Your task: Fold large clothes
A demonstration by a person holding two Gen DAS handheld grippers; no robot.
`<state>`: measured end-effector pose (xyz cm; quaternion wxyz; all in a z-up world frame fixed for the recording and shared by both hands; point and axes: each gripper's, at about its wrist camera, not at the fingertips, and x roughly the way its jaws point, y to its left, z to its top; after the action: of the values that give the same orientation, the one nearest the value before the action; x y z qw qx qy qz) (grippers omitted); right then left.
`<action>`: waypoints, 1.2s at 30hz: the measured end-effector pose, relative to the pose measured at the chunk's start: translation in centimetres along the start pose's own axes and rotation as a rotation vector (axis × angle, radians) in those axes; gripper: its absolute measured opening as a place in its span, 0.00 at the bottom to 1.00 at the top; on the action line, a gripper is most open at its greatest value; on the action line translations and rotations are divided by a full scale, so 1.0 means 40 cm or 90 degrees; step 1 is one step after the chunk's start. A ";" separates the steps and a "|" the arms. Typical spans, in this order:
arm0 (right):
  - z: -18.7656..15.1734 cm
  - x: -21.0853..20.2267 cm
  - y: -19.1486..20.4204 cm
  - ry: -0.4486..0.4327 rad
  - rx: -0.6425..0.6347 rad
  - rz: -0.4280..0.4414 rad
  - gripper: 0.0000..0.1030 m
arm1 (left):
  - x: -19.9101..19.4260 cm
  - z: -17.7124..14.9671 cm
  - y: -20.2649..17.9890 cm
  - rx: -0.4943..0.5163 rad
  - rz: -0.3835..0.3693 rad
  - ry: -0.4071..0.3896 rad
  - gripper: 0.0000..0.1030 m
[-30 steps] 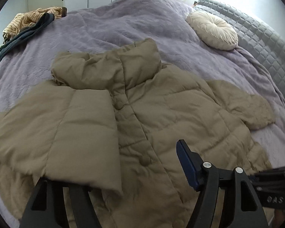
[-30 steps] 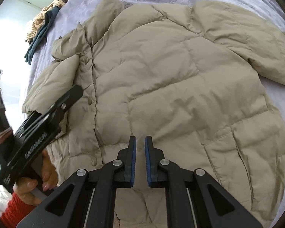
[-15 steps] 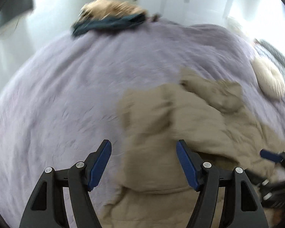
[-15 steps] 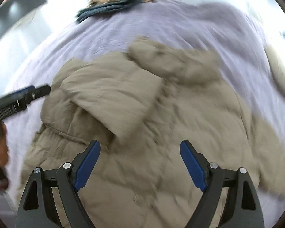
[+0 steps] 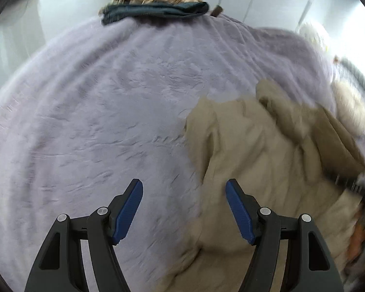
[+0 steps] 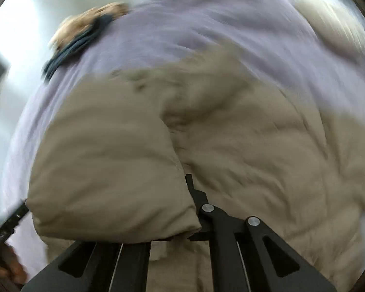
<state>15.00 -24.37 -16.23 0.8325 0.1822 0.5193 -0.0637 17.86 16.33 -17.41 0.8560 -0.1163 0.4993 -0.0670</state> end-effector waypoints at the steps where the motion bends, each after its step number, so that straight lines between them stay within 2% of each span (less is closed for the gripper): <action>1: 0.000 0.005 -0.027 0.006 0.030 0.006 0.06 | 0.016 0.018 0.005 -0.022 -0.033 0.006 0.70; 4: -0.015 0.034 -0.110 0.041 0.116 0.020 0.06 | 0.115 0.071 0.034 -0.104 -0.178 0.076 0.70; 6: -0.027 0.052 -0.143 0.061 0.150 0.035 0.06 | 0.174 0.082 0.029 -0.126 -0.227 0.118 0.70; 7: -0.030 0.060 -0.155 0.067 0.162 0.044 0.06 | 0.184 0.081 0.022 -0.128 -0.230 0.123 0.70; 8: -0.031 0.066 -0.165 0.071 0.173 0.053 0.06 | 0.196 0.081 0.009 -0.124 -0.229 0.127 0.69; 10: -0.031 0.074 -0.179 0.073 0.188 0.066 0.06 | 0.185 0.076 -0.044 -0.073 -0.212 0.114 0.35; 13: -0.027 0.083 -0.183 0.080 0.206 0.089 0.06 | 0.139 0.073 -0.095 0.026 -0.170 0.082 0.24; 15: -0.033 0.091 -0.167 0.084 0.218 0.108 0.06 | 0.135 0.082 -0.077 0.046 -0.162 0.073 0.24; 19: -0.041 0.133 -0.097 0.097 0.222 0.135 0.06 | 0.181 0.099 0.014 0.007 -0.136 0.087 0.24; 22: -0.028 0.159 -0.060 0.088 0.213 0.117 0.06 | 0.206 0.107 0.062 -0.023 -0.113 0.087 0.24; 27: -0.032 0.138 -0.078 0.091 0.209 0.132 0.08 | 0.154 0.127 0.096 -0.053 -0.053 0.046 0.24; 29: -0.028 0.095 -0.084 0.083 0.172 0.123 0.16 | 0.110 0.130 0.091 -0.033 -0.033 0.032 0.24; 31: -0.024 0.038 -0.090 0.055 0.133 0.093 0.47 | 0.071 0.131 0.080 -0.014 -0.030 0.020 0.24; 32: -0.022 0.013 -0.096 0.039 0.125 0.079 0.53 | 0.049 0.129 0.062 -0.003 -0.032 0.011 0.24; 35: -0.021 -0.055 -0.125 -0.002 0.132 0.034 0.54 | -0.011 0.104 0.004 0.033 -0.045 -0.007 0.24; 36: -0.020 -0.070 -0.126 -0.013 0.131 0.029 0.50 | -0.021 0.091 -0.021 0.050 -0.048 -0.009 0.24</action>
<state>11.57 -28.96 -15.25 0.8159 0.2780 0.4972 -0.0995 20.62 16.20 -14.75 0.8605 -0.1020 0.4852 -0.1175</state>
